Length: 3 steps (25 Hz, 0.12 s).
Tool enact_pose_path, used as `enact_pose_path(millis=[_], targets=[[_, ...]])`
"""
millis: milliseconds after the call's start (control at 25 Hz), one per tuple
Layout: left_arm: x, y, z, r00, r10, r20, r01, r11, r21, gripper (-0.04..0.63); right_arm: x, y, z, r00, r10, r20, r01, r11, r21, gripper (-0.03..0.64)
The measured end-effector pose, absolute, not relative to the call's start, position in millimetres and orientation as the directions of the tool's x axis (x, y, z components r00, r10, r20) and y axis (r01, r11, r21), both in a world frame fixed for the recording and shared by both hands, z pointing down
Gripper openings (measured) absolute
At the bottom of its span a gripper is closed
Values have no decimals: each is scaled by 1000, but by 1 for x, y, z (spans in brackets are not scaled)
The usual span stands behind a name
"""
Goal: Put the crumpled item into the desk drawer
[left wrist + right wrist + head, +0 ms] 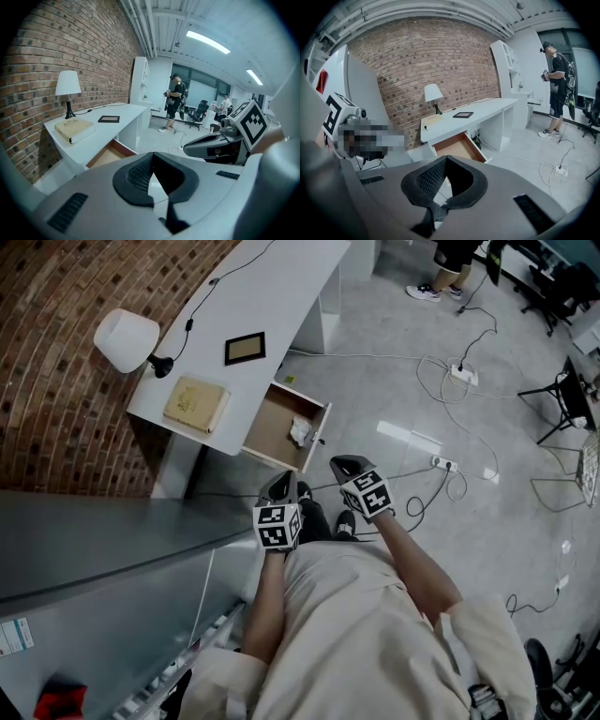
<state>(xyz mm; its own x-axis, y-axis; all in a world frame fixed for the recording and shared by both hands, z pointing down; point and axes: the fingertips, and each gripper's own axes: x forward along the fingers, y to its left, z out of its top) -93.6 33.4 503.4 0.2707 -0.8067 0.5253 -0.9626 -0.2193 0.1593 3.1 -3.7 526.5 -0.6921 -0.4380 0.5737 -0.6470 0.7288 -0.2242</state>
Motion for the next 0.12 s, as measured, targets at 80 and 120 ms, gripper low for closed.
enact_pose_path(millis=[80,120], targets=[[-94,33,503,270,-807,524,-963,-219,160,17,2,-4,526,-694,-436,573,-644,732,-222,25],[-94,33,503,270,-808,524,-963,-219,160,17,1,-4,526,-695,-435,573,-642,734,-221,25]])
